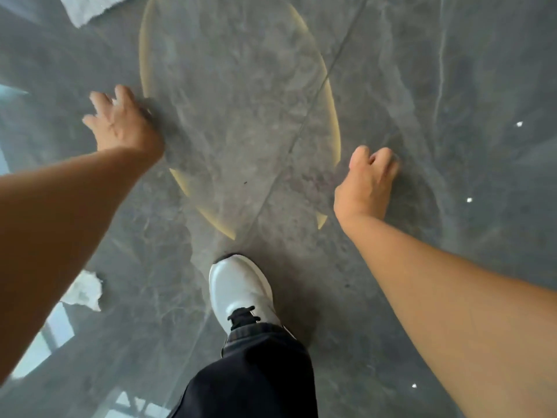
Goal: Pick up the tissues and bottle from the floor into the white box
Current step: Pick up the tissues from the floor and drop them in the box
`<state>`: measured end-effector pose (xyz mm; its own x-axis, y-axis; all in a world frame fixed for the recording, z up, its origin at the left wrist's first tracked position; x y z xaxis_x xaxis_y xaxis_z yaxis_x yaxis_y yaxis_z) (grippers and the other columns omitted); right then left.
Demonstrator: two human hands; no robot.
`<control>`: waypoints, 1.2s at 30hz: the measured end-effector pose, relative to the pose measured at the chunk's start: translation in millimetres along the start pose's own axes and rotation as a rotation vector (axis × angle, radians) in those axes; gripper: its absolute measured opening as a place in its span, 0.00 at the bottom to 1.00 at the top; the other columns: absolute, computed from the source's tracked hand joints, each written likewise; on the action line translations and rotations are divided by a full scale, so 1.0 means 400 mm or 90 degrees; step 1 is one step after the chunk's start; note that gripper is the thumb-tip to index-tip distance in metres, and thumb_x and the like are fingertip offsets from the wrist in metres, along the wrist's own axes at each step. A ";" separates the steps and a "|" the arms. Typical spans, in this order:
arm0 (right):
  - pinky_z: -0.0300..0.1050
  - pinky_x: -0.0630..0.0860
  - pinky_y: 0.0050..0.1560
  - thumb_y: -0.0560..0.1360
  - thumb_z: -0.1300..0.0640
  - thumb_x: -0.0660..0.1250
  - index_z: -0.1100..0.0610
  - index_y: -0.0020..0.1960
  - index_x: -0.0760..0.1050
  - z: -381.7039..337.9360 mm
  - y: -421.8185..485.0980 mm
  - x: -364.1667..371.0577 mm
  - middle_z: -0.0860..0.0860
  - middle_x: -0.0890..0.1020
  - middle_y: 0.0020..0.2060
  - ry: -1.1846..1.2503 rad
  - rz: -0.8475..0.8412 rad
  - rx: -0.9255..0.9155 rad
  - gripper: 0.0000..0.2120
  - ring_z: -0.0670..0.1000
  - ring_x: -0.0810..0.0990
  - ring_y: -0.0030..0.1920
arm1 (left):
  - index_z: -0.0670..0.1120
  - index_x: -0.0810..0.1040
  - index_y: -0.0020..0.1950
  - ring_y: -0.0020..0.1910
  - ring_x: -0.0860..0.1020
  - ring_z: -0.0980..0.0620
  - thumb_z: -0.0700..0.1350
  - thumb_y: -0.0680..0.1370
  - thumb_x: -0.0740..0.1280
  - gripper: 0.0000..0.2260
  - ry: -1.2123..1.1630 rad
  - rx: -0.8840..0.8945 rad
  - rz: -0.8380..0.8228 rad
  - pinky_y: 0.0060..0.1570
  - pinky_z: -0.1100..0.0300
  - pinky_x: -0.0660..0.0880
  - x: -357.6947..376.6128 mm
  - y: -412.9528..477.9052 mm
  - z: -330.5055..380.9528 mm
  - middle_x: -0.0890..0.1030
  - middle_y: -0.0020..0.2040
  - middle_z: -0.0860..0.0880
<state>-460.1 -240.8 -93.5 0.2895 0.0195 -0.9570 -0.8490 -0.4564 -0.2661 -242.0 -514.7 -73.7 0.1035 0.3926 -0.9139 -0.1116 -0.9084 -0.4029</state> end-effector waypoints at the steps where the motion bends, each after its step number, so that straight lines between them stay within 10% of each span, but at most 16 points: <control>1: 0.51 0.71 0.49 0.69 0.72 0.61 0.58 0.47 0.71 0.003 0.002 -0.004 0.58 0.72 0.53 0.015 -0.001 -0.007 0.12 0.62 0.70 0.54 | 0.38 0.70 0.60 0.60 0.70 0.28 0.40 0.73 0.65 0.17 0.008 0.012 -0.009 0.63 0.41 0.67 0.003 -0.002 0.012 0.68 0.63 0.32; 12: 0.52 0.74 0.52 0.71 0.70 0.59 0.59 0.49 0.75 0.233 0.070 -0.323 0.59 0.72 0.54 0.141 -0.177 0.011 0.12 0.60 0.71 0.55 | 0.44 0.76 0.51 0.52 0.77 0.36 0.36 0.68 0.62 0.13 0.019 0.220 -0.165 0.48 0.49 0.75 -0.077 -0.461 0.455 0.76 0.52 0.40; 26: 0.44 0.72 0.53 0.69 0.69 0.61 0.57 0.46 0.75 1.253 0.270 -0.775 0.57 0.70 0.55 0.252 -0.096 0.260 0.11 0.60 0.75 0.53 | 0.46 0.76 0.52 0.54 0.76 0.41 0.36 0.69 0.63 0.13 -0.217 0.417 -0.292 0.48 0.57 0.71 -0.015 -1.248 1.531 0.78 0.53 0.42; 31: 0.41 0.70 0.47 0.66 0.62 0.71 0.49 0.68 0.65 1.349 0.291 -0.749 0.53 0.68 0.59 0.339 -0.168 0.276 0.33 0.55 0.74 0.56 | 0.55 0.62 0.73 0.59 0.75 0.44 0.42 0.67 0.74 0.38 -0.163 0.426 -0.345 0.54 0.55 0.76 0.030 -1.276 1.590 0.74 0.64 0.45; 36: 0.43 0.72 0.57 0.68 0.64 0.67 0.57 0.65 0.68 1.249 0.241 -0.769 0.58 0.74 0.60 0.337 -0.208 0.309 0.26 0.58 0.75 0.59 | 0.52 0.72 0.63 0.59 0.75 0.44 0.41 0.66 0.70 0.26 -0.122 0.399 -0.274 0.54 0.53 0.74 -0.044 -1.177 1.419 0.75 0.59 0.46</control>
<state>-851.8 153.7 117.4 0.6261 -0.3961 -0.6716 -0.7473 -0.0591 -0.6618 -752.3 -12.3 103.4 0.0977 0.7617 -0.6405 -0.6429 -0.4430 -0.6249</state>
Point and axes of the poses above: each hand's wrist, its own y-axis towards the middle knuckle, its own x-axis out of the palm, z = x × y, the point moved 3 cm from there along y, towards the middle knuckle
